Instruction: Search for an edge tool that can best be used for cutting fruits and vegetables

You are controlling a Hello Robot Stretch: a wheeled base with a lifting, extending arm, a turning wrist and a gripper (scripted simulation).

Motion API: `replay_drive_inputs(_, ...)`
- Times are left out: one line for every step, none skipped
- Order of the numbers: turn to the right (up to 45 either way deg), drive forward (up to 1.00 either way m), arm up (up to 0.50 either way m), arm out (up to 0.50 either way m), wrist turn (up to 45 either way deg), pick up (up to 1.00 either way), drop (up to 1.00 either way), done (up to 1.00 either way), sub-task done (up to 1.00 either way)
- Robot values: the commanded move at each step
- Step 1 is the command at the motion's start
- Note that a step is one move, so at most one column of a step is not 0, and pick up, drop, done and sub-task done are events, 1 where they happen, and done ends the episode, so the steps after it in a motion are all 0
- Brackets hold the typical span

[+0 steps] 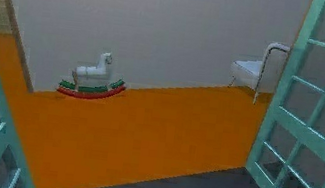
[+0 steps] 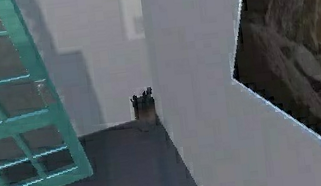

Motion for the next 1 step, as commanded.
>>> replay_drive_inputs(-15.0,0.0,0.0,0.0,0.0,0.0,0.0,0.0,0.0)
